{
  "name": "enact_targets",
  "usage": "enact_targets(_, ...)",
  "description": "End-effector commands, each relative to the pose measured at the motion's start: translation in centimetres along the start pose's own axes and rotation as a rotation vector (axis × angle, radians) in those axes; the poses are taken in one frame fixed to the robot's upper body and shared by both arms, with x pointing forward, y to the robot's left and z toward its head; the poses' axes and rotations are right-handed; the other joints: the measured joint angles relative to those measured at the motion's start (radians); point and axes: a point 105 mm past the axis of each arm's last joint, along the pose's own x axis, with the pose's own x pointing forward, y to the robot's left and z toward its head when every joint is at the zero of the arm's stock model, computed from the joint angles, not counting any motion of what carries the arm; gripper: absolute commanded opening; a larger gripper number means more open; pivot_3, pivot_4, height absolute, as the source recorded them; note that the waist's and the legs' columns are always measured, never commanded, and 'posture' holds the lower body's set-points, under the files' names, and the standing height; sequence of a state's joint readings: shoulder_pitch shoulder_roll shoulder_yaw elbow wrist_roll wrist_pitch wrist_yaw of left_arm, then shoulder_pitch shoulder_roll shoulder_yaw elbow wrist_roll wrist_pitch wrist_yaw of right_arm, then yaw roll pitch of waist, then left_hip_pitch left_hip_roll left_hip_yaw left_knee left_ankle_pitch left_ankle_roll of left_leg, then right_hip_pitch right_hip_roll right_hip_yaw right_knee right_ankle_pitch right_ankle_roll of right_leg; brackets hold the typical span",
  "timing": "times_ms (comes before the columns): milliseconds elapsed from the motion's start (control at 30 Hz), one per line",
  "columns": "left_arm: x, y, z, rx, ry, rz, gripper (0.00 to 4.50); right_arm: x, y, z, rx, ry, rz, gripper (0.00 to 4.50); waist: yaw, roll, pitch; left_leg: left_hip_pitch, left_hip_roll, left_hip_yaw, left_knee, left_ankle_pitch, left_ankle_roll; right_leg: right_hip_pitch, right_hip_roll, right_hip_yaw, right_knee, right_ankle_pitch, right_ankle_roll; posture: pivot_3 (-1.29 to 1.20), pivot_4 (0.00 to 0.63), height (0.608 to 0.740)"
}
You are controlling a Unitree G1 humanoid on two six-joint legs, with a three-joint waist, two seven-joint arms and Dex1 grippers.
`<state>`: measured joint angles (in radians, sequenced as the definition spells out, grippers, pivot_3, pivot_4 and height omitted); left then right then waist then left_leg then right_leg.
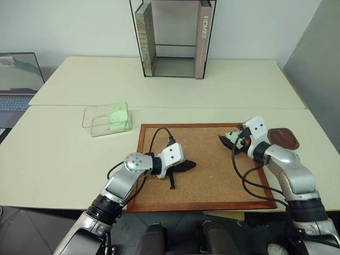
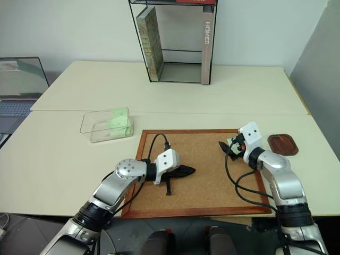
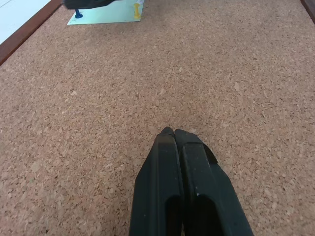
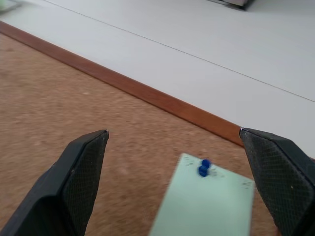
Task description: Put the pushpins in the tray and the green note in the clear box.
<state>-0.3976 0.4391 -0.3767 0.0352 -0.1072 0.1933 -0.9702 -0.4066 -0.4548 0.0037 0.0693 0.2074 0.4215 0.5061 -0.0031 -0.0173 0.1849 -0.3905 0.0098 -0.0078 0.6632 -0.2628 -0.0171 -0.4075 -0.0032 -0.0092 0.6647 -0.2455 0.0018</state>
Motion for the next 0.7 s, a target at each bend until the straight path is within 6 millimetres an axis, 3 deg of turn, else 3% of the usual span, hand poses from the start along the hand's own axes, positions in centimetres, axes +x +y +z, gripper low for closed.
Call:
enact_targets(33, -0.1, -0.3, 0.0, 0.019, 0.004, 0.001, 0.03, 0.5, -1.1, 0.5, -0.007, -0.030, -0.052, 4.50, 0.000, 0.000, 0.000, 0.000, 0.000, 0.000, 0.000, 0.000, 0.000, 0.000, 0.000, 0.000, 0.000, 0.000, 0.000, 0.00, 0.150, 0.740)
enact_targets(267, 0.0, -0.6, 0.2, 0.039, -0.004, -0.001, 0.00, 0.9, -1.7, 0.4, -0.013, -0.020, -0.099, 3.32, 0.000, 0.000, 0.000, 0.000, 0.000, 0.000, 0.000, 0.000, 0.000, 0.000, 0.000, 0.000, 0.000, 0.000, 0.000, 0.00, 0.150, 0.740)
enact_targets(467, 0.0, -0.5, 0.2, 0.060, -0.004, 0.002, 0.00, 0.8, -1.6, -0.3, -0.029, 0.023, -0.098, 1.70, 0.000, 0.000, 0.000, 0.000, 0.000, 0.000, 0.000, 0.000, 0.000, 0.000, 0.000, 0.000, 0.000, 0.000, 0.000, 0.00, 0.150, 0.740)
enact_targets(700, 0.2, -0.2, 0.5, 0.067, -0.018, 0.014, 0.00, 0.6, -1.4, -0.4, -0.040, 0.059, -0.088, 0.31, 0.000, 0.000, 0.000, 0.000, 0.000, 0.000, 0.000, 0.000, 0.000, 0.000, 0.000, 0.000, 0.000, 0.000, 0.000, 0.00, 0.150, 0.740)
